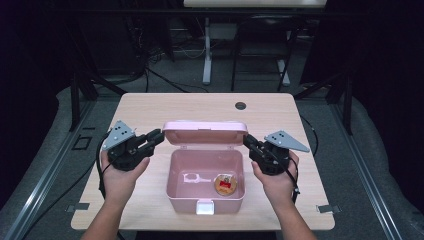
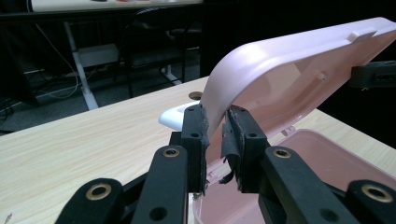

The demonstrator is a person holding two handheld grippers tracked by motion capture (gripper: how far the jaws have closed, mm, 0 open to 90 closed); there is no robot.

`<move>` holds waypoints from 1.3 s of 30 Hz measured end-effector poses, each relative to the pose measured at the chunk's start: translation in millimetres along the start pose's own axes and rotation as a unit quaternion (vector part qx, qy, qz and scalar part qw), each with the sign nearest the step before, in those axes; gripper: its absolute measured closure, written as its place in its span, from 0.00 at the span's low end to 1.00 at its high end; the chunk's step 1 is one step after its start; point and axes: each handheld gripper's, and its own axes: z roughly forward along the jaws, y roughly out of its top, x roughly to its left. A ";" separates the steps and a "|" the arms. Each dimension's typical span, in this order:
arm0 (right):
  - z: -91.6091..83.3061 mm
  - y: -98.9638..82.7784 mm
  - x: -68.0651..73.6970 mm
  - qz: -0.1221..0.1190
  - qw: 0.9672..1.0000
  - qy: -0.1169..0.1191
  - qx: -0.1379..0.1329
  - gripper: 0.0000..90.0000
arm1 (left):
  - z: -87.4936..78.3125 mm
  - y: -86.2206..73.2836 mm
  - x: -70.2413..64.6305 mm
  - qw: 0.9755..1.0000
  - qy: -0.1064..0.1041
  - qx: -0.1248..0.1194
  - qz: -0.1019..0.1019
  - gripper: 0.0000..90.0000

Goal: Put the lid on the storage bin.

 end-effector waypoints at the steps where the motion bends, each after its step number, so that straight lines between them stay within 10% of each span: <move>1: 0.0 0.0 -0.1 0.001 1.000 0.000 0.000 0.93 | 0.0 0.2 0.1 1.000 0.000 0.000 -0.001 0.86; 39: -23.5 13.2 0.1 -0.006 1.000 0.014 -0.002 0.99 | -3.3 1.9 -4.7 1.000 -0.015 0.005 0.004 0.94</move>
